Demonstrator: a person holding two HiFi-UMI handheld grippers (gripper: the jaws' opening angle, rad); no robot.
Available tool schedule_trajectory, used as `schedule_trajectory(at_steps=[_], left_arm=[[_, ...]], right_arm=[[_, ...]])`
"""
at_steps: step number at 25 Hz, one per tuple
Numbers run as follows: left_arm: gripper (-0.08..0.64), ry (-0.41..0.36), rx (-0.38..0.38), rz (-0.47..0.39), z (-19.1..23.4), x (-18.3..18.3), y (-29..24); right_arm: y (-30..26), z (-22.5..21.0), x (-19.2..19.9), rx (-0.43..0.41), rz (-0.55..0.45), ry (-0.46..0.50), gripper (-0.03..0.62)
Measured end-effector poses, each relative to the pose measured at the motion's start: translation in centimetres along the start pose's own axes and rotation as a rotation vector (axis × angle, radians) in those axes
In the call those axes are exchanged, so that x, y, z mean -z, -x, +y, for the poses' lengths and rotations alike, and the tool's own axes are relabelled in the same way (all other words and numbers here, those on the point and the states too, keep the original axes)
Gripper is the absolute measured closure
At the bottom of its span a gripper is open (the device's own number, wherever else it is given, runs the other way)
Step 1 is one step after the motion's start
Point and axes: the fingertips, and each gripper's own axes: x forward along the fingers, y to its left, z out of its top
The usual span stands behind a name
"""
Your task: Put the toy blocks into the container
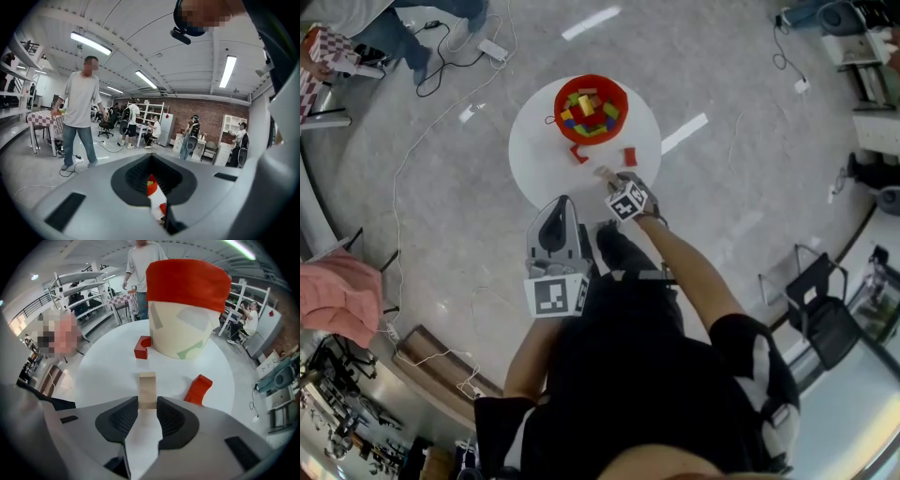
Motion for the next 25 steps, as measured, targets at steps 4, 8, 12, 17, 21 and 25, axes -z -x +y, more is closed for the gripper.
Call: schedule_trajectory(at_steps=[4,8,12,17,21,25], left_arm=[[0.566,0.004,0.003,0.002,0.4,0.0,0.0],[0.566,0.005,0.005,-0.007,0.6,-0.4,0.2],[0.566,-0.016,0.013,-0.005,0.7,-0.5,0.5],[0.566,-0.044,0.022,-0.002,0.7,-0.9,1.0],[0.566,-0.066,0.025,-0.032,0.7,-2.1,1.3],[0.566,-0.037,0.005,-0.059,1.1,-3.4,1.2]], right_arm=[[0.4,0.0,-0.5,-0.001,-0.016,-0.012,0.471],[2.0,0.3,-1.0,-0.020,-0.027,-0.012,0.472],[4.9,0.6,-1.8,-0.032,-0.077,0.000,0.472],[11.0,1.2,-4.4,-0.039,-0.173,0.019,0.472],[17.0,1.0,-8.9,-0.034,-0.339,-0.010,0.472],[21.1,-0.8,-14.1,0.002,-0.505,-0.056,0.472]])
